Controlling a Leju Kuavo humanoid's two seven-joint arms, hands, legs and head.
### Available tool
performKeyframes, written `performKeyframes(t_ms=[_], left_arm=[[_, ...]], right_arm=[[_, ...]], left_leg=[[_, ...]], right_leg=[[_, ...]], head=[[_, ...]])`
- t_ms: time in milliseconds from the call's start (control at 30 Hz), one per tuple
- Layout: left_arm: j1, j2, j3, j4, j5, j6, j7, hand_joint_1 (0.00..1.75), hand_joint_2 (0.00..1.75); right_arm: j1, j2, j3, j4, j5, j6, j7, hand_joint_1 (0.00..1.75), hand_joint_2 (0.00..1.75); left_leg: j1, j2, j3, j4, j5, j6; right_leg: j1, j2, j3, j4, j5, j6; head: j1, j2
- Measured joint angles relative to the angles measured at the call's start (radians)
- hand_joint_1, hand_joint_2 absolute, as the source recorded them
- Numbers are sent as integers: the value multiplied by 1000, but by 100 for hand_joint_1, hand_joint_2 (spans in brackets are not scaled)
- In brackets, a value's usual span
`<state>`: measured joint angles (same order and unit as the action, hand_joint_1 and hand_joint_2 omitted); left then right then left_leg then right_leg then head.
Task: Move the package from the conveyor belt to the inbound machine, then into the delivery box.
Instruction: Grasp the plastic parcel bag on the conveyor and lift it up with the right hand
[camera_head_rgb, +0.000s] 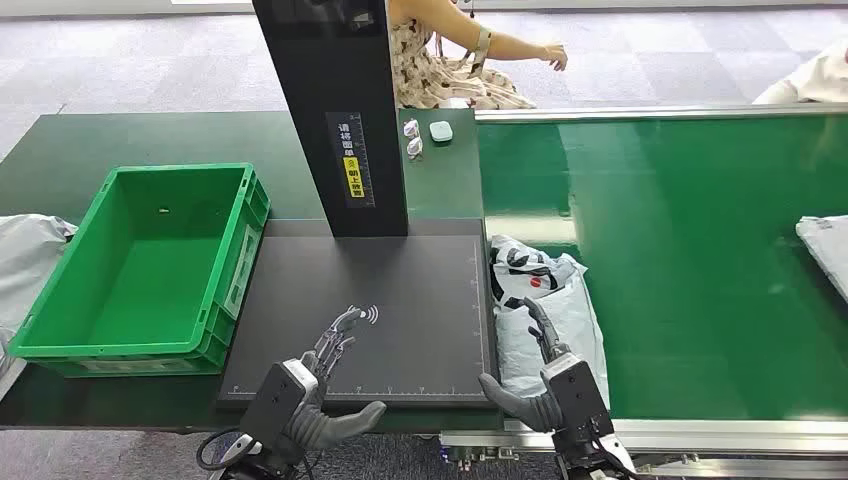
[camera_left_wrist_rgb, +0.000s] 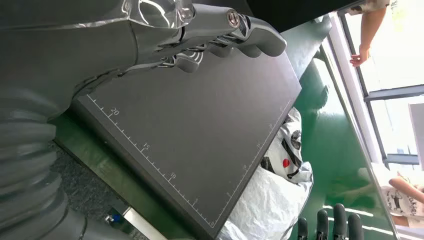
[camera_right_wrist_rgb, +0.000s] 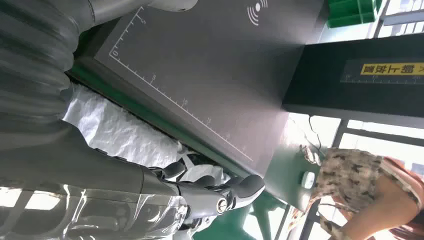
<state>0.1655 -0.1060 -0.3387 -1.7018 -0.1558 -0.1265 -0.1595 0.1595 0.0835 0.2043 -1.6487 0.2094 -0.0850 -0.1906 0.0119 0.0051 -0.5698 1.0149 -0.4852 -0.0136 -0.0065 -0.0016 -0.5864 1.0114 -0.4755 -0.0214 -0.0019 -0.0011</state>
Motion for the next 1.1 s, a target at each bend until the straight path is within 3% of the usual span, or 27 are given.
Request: performKeyframes(t_ms=[367,467,567,700,900,1100], left_arm=[[13,9,3,-1,5,13,-10,0,175],[12,14,4,0,13,9,-18,0,175],[5,16,3,1,16,-6,-20,0,175],[-11,14,3,2,14,-35,-12,0,175],[-32,5,3,3,11,-62,7,0,175],[-27,10,3,3,12,-59,-7,0,175]], right_arm=[[-6,0,7,7,12,0,-1,0,175],[-13,-4,10,4,179,-39,66,0,175],[-11,-19,7,-8,496,-63,237,0,175],[5,-41,-21,-29,776,8,410,0,175],[31,-73,-62,-49,884,103,475,0,175],[44,-115,-67,-56,891,147,461,0,175]], left_leg=[[0,0,0,0,0,0],[0,0,0,0,0,0],[0,0,0,0,0,0],[-1,0,0,0,0,0],[0,0,0,0,0,0],[0,0,0,0,0,0]], right_leg=[[0,0,0,0,0,0],[0,0,0,0,0,0],[0,0,0,0,0,0],[0,0,0,0,0,0],[0,0,0,0,0,0],[0,0,0,0,0,0]], head=[[0,0],[0,0],[0,0],[0,0],[0,0],[0,0]])
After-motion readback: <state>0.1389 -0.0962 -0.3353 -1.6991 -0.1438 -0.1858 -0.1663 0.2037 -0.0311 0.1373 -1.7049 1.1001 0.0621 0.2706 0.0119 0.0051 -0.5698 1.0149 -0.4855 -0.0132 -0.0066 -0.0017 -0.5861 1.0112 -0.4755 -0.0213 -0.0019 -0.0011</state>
